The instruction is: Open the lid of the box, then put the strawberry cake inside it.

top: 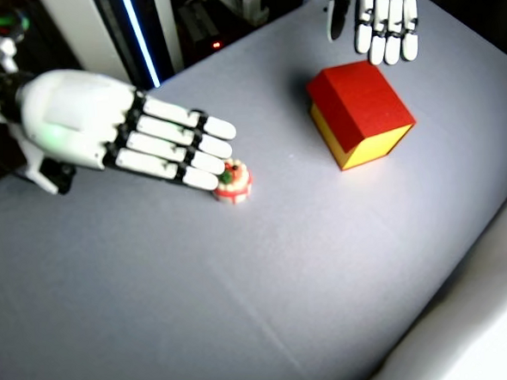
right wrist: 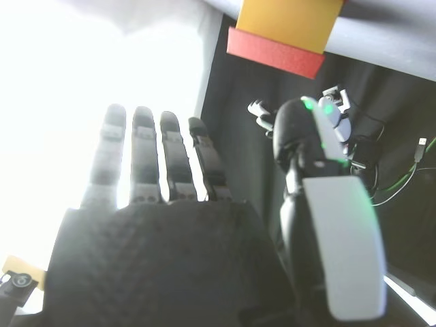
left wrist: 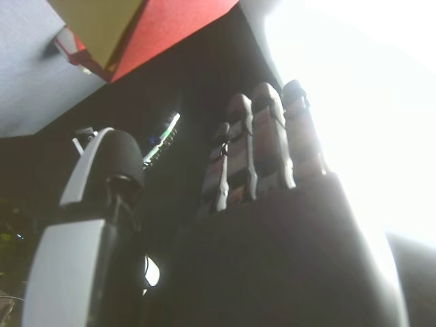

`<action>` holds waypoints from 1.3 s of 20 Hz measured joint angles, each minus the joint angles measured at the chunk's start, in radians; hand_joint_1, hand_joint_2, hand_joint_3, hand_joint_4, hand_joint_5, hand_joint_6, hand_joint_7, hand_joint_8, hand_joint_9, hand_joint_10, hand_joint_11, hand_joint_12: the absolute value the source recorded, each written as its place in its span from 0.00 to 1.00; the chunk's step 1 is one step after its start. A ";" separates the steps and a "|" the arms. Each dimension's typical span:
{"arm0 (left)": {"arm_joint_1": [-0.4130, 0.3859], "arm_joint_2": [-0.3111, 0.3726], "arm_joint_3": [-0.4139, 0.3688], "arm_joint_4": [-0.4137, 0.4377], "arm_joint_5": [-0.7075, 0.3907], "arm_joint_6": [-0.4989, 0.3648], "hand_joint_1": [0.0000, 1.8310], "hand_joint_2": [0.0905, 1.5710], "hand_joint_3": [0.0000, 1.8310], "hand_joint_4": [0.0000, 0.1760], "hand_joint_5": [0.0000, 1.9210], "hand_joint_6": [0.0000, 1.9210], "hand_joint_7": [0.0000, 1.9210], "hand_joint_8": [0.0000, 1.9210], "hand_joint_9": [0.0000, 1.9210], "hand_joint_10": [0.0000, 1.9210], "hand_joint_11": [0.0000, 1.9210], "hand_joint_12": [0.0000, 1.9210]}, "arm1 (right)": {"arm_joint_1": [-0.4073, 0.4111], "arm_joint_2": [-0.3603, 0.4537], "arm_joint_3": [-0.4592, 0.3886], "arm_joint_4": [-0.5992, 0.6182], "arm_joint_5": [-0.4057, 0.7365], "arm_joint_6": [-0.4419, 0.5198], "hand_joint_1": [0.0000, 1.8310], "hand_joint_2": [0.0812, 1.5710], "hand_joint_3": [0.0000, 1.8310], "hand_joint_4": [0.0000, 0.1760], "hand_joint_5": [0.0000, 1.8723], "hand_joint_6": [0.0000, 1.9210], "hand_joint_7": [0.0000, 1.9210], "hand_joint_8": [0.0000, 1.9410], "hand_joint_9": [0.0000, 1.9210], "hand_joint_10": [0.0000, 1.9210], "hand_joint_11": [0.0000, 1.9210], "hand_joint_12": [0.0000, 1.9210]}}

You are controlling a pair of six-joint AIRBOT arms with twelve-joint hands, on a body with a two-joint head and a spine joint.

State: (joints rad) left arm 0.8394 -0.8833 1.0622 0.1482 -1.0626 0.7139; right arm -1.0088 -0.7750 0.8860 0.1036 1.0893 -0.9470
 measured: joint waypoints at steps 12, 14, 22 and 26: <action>-0.040 -0.130 0.071 -0.044 0.060 0.000 0.47 0.68 0.00 0.98 0.00 0.00 0.00 0.00 0.00 0.00 0.00 0.00 | -0.019 -0.005 0.000 0.026 0.012 0.004 0.27 0.82 0.00 0.00 0.00 0.00 0.00 0.00 0.00 0.00 0.00 0.00; -0.052 -0.150 0.085 -0.053 0.079 0.000 0.48 0.69 0.00 1.00 0.00 0.00 0.00 0.00 0.00 0.00 0.00 0.00 | -0.019 -0.005 0.000 0.027 0.014 0.006 0.27 0.82 0.00 0.00 0.00 0.00 0.00 0.00 0.00 0.00 0.00 0.00; -0.077 -0.198 0.122 -0.087 0.117 0.011 0.47 0.73 0.01 0.78 0.00 0.00 0.00 0.00 0.00 0.00 0.00 0.00 | -0.030 -0.015 0.004 0.034 0.017 0.020 0.28 0.81 0.00 0.00 0.00 0.00 0.00 0.00 0.00 0.00 0.00 0.00; -0.077 -0.210 0.122 -0.129 0.104 0.012 0.48 0.75 0.01 0.96 0.00 0.00 0.00 0.00 0.00 0.00 0.00 0.00 | -0.031 -0.016 0.004 0.035 0.017 0.026 0.24 0.82 0.00 0.00 0.00 0.00 0.00 0.00 0.00 0.00 0.00 0.00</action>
State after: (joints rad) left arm 0.7624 -1.0931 1.1843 0.0193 -0.9585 0.7258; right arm -1.0397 -0.7914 0.8902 0.1390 1.1061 -0.9211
